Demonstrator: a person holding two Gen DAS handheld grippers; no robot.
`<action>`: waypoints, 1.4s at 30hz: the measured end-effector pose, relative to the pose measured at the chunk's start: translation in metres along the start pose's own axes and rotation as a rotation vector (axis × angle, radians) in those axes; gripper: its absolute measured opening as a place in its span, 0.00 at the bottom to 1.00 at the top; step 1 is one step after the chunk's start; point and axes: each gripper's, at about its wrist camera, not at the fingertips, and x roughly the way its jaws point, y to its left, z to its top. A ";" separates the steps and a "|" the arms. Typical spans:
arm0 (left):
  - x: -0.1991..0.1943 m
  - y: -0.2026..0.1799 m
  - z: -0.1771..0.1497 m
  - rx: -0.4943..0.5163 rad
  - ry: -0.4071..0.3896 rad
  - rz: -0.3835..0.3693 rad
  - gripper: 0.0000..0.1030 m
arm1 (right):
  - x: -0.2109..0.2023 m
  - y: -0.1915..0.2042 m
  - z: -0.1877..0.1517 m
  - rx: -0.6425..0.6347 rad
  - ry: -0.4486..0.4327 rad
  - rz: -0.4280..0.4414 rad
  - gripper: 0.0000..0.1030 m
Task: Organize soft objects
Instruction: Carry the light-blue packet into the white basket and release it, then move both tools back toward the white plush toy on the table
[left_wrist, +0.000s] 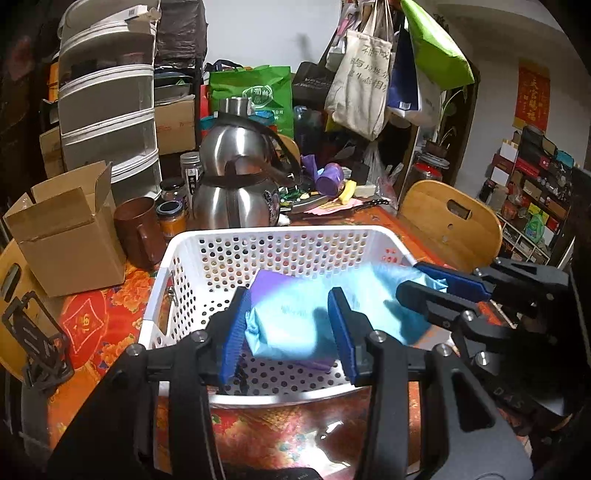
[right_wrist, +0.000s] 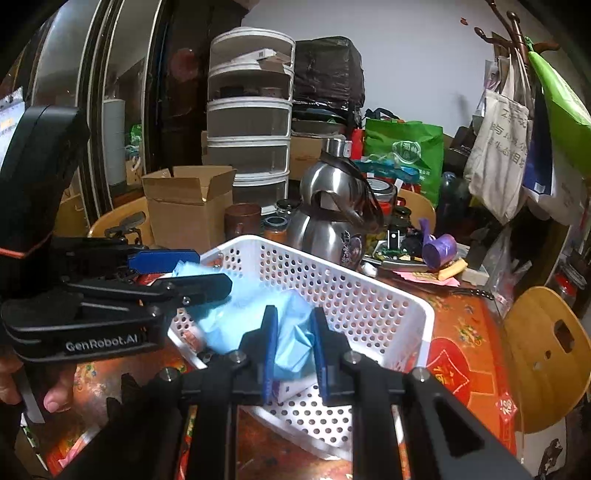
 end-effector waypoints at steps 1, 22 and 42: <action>0.006 0.003 -0.001 0.000 0.006 0.003 0.51 | 0.006 0.000 -0.002 -0.002 0.027 -0.002 0.17; -0.002 0.031 -0.042 -0.048 0.036 0.044 0.80 | 0.006 -0.021 -0.039 0.130 0.083 -0.008 0.45; -0.074 0.025 -0.156 -0.159 0.068 0.095 0.80 | -0.080 0.010 -0.140 0.210 0.062 0.059 0.62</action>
